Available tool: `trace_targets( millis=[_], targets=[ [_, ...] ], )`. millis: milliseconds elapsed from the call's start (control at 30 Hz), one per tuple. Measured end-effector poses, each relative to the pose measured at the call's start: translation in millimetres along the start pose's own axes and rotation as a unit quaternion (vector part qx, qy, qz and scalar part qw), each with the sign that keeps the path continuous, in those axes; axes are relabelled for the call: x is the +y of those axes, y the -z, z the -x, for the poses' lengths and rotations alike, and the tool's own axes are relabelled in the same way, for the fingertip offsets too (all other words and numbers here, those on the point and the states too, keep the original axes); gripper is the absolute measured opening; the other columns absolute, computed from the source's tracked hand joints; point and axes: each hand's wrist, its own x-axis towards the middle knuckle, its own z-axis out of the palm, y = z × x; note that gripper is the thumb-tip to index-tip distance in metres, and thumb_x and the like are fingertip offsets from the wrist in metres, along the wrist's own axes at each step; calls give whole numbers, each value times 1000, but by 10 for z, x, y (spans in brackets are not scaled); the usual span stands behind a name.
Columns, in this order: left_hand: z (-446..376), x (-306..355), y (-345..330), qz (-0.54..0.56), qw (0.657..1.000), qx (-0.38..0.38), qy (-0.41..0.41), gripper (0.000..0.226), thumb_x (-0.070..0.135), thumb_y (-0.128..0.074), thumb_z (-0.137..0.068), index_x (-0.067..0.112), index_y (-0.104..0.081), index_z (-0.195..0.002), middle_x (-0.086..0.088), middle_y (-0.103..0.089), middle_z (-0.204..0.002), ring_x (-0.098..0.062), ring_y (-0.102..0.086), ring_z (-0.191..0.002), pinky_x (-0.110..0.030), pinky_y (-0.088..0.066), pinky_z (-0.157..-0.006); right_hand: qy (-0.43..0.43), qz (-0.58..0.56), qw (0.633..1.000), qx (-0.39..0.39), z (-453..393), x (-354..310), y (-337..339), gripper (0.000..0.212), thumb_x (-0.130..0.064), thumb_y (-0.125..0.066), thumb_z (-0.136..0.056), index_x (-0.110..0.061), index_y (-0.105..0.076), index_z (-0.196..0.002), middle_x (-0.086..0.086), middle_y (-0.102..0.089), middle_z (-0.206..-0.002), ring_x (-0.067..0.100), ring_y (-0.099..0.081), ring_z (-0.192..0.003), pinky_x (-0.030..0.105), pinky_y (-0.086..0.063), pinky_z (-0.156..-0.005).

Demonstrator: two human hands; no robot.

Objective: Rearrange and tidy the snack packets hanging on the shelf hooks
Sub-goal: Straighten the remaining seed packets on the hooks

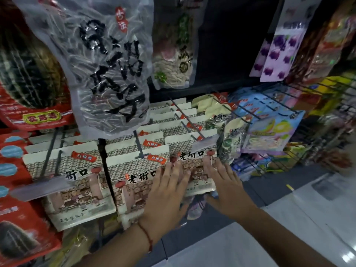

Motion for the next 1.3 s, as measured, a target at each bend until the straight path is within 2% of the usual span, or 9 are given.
trace_targets(
  millis=[133,267,400,533,667,800,933,1200,1300],
  targets=[
    [-392,260,-117,-30,998,-21,56,95,51,-68,-79,23,-20,-156,-18,-8,-162,-40,-5,-149,-58,-11,-116,50,-21,999,7,-289,197,120,90,-48,-53,-94,-32,11,-154,-5,27,-160,26,16,-149,44,-3,-120],
    [-773,529,-173,-33,986,-8,162,107,49,-86,-50,23,-46,-145,-20,-50,-142,-46,-39,-134,-61,-21,-107,112,-55,992,10,-599,385,135,89,-46,-54,-92,-30,8,-154,-2,28,-159,27,14,-150,44,-6,-120],
    [-1092,672,-323,-57,972,-9,226,113,41,-91,-45,16,-37,-142,-26,-49,-139,-52,-40,-131,-62,-24,-109,149,-104,983,-2,-871,542,114,91,-38,-55,-92,-32,11,-154,-12,37,-152,29,6,-150,44,-12,-120],
    [-1271,684,-324,-69,960,-21,270,115,44,-89,-57,17,-27,-151,-25,-36,-151,-52,-22,-142,-61,-25,-111,171,-198,965,-1,-1064,630,144,90,-30,-57,-91,-35,8,-154,-25,35,-152,28,-10,-150,44,-34,-112],
    [-1261,653,-361,-59,961,-18,269,105,33,-88,-56,14,-38,-146,-23,-46,-144,-50,-39,-134,-58,-39,-104,188,-303,934,37,-959,609,69,99,-22,-60,-91,-42,18,-150,-29,27,-154,17,-24,-146,39,-51,-97],
    [-1008,683,-465,-39,960,-32,275,107,37,-91,-54,15,-37,-143,-21,-57,-131,-44,-57,-119,-54,-49,-95,172,-312,933,58,-807,523,-17,101,-23,-58,-93,-44,26,-144,-27,33,-152,9,9,-150,28,-47,-102],
    [-846,648,-523,-58,968,-37,241,112,48,-91,-51,14,-40,-146,-22,-53,-136,-43,-48,-126,-51,-52,-90,165,-290,941,51,-835,505,-63,93,-24,-55,-95,-37,18,-151,-26,36,-151,12,14,-149,24,-32,-114],
    [-807,602,-483,-18,977,-31,209,113,47,-90,-55,17,-33,-149,-26,-46,-140,-49,-45,-128,-57,-49,-96,171,-193,966,-7,-818,592,136,90,-33,-55,-94,-36,11,-154,-19,35,-154,17,11,-150,41,-20,-121],
    [-776,646,-403,-28,988,-1,154,84,61,-57,-80,20,-35,-150,-22,-40,-148,-45,-40,-135,-59,-36,-106,176,-169,969,-34,-699,697,347,80,-38,-53,-95,-39,3,-153,-16,20,-160,14,11,-150,41,-12,-122]
  ],
)
